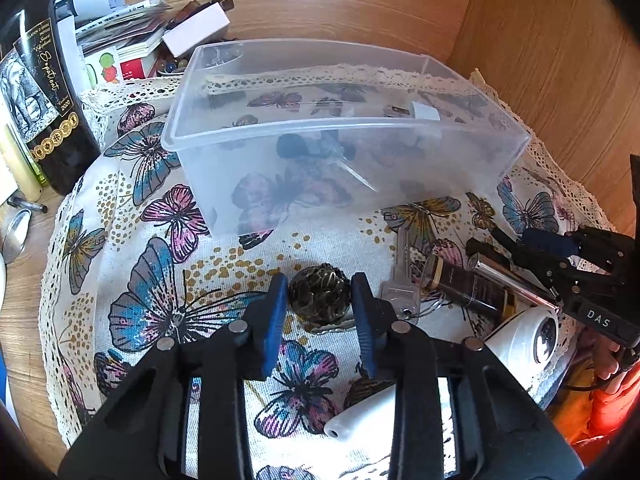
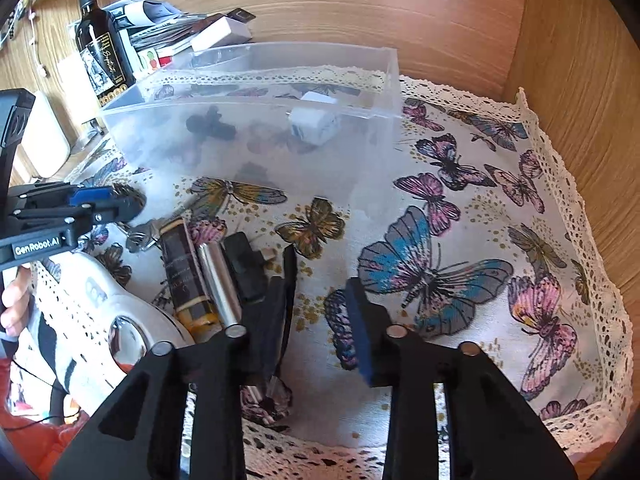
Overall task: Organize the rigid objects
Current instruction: 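Grasp the spiky round grinder with the left tool while the right tool grasps a black piece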
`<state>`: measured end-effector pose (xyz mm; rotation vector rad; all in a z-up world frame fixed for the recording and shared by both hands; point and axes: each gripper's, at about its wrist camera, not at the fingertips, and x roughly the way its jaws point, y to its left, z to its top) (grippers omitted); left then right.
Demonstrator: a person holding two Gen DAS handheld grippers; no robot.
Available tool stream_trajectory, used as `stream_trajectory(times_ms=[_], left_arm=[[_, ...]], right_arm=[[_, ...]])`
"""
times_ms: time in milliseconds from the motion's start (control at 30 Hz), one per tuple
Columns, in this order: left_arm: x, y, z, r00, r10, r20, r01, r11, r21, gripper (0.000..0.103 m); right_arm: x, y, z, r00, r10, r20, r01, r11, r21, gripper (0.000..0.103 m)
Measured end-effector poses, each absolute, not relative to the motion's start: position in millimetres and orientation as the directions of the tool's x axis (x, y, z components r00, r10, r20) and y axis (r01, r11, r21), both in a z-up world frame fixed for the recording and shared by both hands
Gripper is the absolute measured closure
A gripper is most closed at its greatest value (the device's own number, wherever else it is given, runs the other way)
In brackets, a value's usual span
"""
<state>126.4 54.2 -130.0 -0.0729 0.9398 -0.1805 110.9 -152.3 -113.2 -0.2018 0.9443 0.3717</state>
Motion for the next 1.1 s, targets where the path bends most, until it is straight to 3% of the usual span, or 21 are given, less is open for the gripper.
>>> stream_trajectory(times_ms=[33,133,400,467,533,600,767,1100], left_arm=[[126.1,54.9,-129.7,0.579,-0.185,-0.794,0.12,0.983,-0.142,0.071],[125.0,58.0,-127.5,0.588,-0.183,-0.788,0.112,0.983,-0.145,0.071],[116.3,65.0,-116.3,0.625,-0.166,-0.763,0.092,0.986,-0.139,0.071],[114.5,68.3,-114.0,0.633,-0.163,-0.756,0.089,0.986,-0.138,0.071],[112.7,70.8,-112.6,0.638,-0.167,-0.752,0.087,0.986,-0.145,0.071],[111.3,73.3,-111.8,0.64,-0.169,-0.749,0.086,0.985,-0.149,0.071],[106.6,75.2,-110.4,0.648,-0.164,-0.744,0.083,0.986,-0.145,0.071],[102.7,84.5,-105.2,0.668,-0.16,-0.727,0.067,0.986,-0.155,0.071]], right_arm=[[111.6,-154.5,-114.9,0.527,0.218,-0.821,-0.393,0.92,-0.007,0.091],[113.8,-161.0,-114.6,0.542,0.211,-0.813,-0.373,0.928,-0.008,0.094],[124.4,-178.6,-97.8,0.552,0.253,-0.795,-0.325,0.943,0.074,0.094],[123.7,-174.0,-93.2,0.541,0.285,-0.791,-0.351,0.931,0.095,0.09],[120.9,-162.6,-90.7,0.539,0.301,-0.786,-0.393,0.916,0.081,0.073],[118.3,-147.4,-93.6,0.531,0.3,-0.792,-0.435,0.899,0.048,0.066],[120.9,-124.1,-109.3,0.502,0.264,-0.823,-0.495,0.868,-0.023,0.066],[140.7,-116.2,-115.8,0.438,0.318,-0.841,-0.54,0.841,0.036,0.068]])
